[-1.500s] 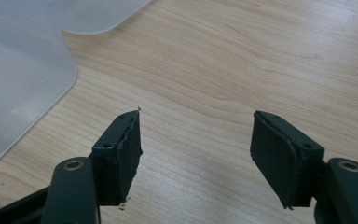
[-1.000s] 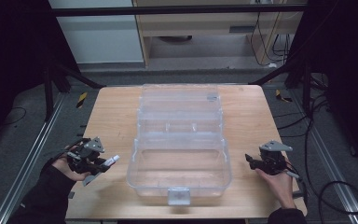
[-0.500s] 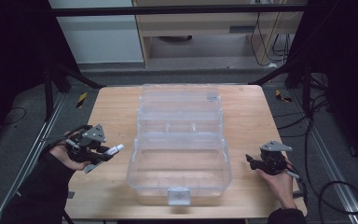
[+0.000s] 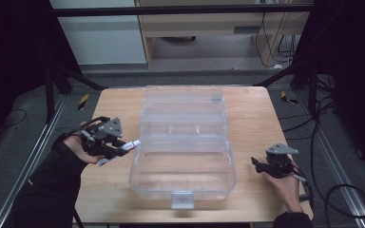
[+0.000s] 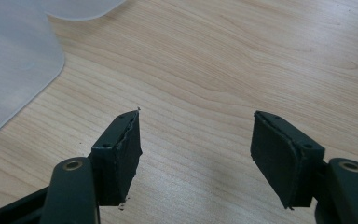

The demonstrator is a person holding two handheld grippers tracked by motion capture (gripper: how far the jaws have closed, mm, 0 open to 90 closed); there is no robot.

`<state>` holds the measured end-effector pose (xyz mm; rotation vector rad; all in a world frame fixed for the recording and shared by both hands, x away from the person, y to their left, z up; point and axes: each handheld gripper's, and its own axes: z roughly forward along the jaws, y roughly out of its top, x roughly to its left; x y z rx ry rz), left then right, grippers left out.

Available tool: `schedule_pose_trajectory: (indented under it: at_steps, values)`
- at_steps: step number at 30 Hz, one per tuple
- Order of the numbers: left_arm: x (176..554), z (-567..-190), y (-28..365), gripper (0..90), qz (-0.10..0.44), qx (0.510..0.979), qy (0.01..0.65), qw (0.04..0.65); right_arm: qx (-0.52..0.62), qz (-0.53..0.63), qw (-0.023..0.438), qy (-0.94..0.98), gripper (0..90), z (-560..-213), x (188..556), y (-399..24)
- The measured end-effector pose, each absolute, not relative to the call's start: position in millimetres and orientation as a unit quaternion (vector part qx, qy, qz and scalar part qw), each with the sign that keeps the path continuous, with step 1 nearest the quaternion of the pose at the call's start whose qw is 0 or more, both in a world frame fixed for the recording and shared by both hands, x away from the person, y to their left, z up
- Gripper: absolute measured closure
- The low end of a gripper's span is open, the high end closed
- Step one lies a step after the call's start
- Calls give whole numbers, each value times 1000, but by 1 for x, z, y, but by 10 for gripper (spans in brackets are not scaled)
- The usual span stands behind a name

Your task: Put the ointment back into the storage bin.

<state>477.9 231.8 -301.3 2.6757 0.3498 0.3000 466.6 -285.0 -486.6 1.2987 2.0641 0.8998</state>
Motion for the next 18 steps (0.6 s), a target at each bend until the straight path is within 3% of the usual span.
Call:
schedule_pose_trajectory:
  at_steps: [18]
  values:
    - [484, -309, 168, 702, 80, 978, 42, 187, 480, 332, 264, 768, 332, -487, 467, -285]
